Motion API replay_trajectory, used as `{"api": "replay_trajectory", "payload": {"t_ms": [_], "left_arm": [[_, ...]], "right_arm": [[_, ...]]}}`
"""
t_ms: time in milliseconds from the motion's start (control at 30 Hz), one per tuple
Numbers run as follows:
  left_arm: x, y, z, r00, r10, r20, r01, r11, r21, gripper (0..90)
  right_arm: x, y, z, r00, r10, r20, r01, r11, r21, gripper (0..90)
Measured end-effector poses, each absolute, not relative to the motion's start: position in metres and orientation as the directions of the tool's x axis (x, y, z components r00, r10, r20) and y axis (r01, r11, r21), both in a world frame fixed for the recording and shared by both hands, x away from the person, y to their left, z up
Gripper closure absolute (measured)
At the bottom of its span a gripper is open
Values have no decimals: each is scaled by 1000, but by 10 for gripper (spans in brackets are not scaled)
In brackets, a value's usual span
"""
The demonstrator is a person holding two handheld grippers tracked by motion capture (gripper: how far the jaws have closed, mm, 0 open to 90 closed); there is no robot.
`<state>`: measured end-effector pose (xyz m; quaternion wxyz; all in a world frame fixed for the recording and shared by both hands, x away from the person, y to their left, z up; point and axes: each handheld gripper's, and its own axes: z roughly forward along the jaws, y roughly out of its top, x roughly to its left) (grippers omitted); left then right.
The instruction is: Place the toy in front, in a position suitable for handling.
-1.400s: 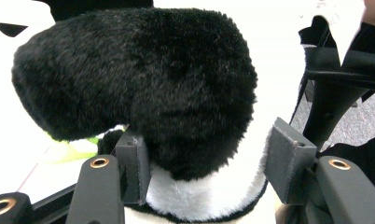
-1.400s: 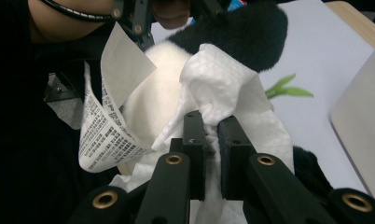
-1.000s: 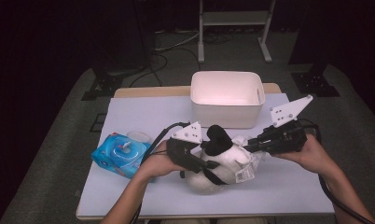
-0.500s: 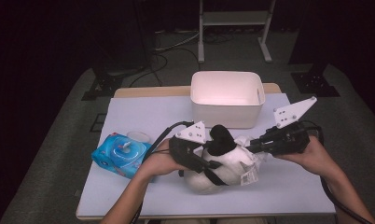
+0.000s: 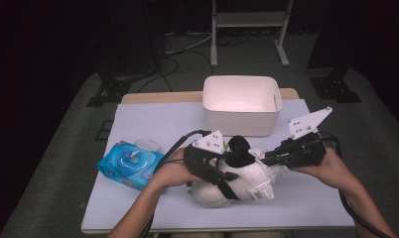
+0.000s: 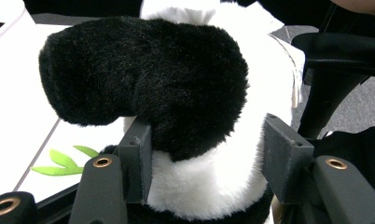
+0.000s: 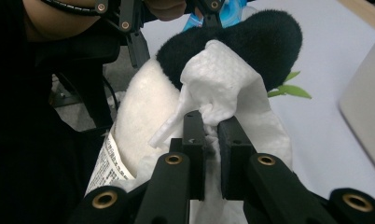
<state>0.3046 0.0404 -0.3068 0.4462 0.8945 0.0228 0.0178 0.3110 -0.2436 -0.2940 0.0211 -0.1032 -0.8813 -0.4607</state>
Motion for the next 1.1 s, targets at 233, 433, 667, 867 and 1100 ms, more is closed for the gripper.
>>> {"api": "replay_trajectory", "payload": {"t_ms": [233, 433, 667, 867, 1100], "left_arm": [[303, 26, -312, 1000, 27, 11, 8, -622, 783, 428], [303, 17, -317, 1000, 17, 6, 6, -630, 777, 428], [307, 15, -324, 999, 28, -25, 37, -620, 784, 429], [306, 6, -325, 1000, 22, -15, 25, -639, 769, 429], [308, 1, -328, 1000, 24, -7, 21, -649, 760, 428]], "right_arm": [[312, -243, -294, -978, 166, 128, 200, 550, 811, 821], [312, -244, -293, -977, 178, 118, 198, 544, 815, 820], [311, -258, -314, -965, 203, 168, 254, 541, 802, 821], [310, -257, -311, -967, 206, 147, 238, 547, 802, 820], [310, -258, -312, -966, 210, 148, 241, 539, 807, 819]]}}
